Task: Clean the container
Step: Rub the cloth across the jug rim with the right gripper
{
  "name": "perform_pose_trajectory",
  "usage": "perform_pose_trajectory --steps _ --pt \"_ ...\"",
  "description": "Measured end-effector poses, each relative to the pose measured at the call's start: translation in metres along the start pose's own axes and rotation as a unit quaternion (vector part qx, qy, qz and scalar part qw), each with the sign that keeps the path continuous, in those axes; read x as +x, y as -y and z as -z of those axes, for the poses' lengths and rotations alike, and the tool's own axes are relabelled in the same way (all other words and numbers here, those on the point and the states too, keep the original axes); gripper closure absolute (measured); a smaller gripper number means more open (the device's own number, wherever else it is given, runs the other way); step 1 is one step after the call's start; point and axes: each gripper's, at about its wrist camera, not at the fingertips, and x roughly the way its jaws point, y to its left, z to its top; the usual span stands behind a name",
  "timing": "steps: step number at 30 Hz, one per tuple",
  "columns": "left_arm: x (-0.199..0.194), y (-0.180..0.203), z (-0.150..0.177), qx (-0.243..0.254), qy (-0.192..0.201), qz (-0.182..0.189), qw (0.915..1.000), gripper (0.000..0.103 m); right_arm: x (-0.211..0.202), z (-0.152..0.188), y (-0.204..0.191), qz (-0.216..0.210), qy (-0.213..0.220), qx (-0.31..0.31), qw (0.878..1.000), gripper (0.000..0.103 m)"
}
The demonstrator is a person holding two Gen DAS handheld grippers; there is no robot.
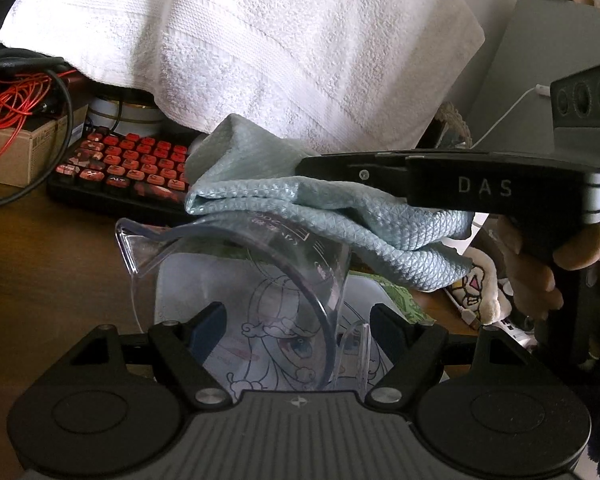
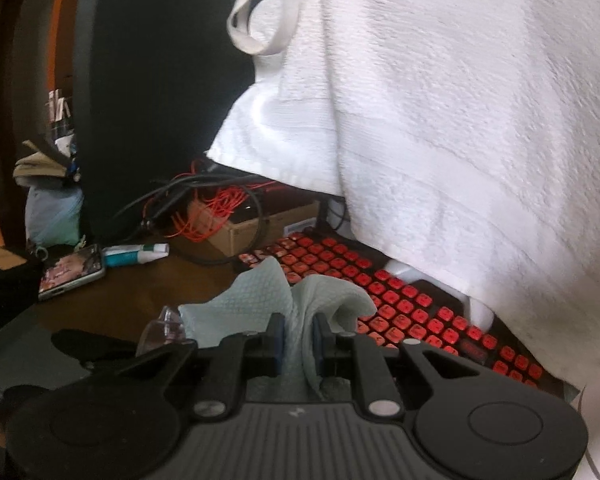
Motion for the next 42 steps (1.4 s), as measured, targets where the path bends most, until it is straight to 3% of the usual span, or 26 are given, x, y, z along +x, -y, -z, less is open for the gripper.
perform_pose_trajectory --steps 5,11,22,32,36,38,39,42 --pt "-0.001 0.000 0.000 0.000 0.000 0.000 1.0000 0.024 0.000 0.000 -0.005 -0.012 0.002 0.007 1.000 0.089" --pt "-0.002 0.001 0.001 0.000 0.000 0.000 1.0000 0.024 -0.004 -0.003 -0.023 -0.063 -0.003 -0.006 0.998 0.089" --pt "-0.001 0.000 0.000 0.000 -0.001 0.000 1.0000 0.024 -0.004 -0.008 -0.036 -0.078 -0.009 -0.037 0.996 0.089" --pt "-0.002 0.000 0.001 -0.001 -0.001 -0.001 1.0000 0.025 0.007 -0.006 -0.001 -0.040 -0.013 0.007 0.999 0.089" --pt "-0.002 -0.003 0.000 -0.007 -0.001 -0.005 1.0000 0.034 0.007 -0.004 0.005 -0.038 -0.012 0.017 0.999 0.089" --pt "-0.001 -0.005 0.000 -0.013 -0.004 -0.007 0.9999 0.051 0.007 -0.004 0.005 -0.037 -0.012 0.018 0.999 0.088" --pt "-0.001 -0.006 -0.001 -0.018 -0.006 -0.004 0.9998 0.054 0.007 -0.004 0.005 -0.036 -0.012 0.017 0.999 0.088" --pt "0.000 -0.010 -0.002 -0.028 -0.010 0.004 0.9996 0.055 0.007 -0.004 0.004 -0.036 -0.013 0.017 0.999 0.088"
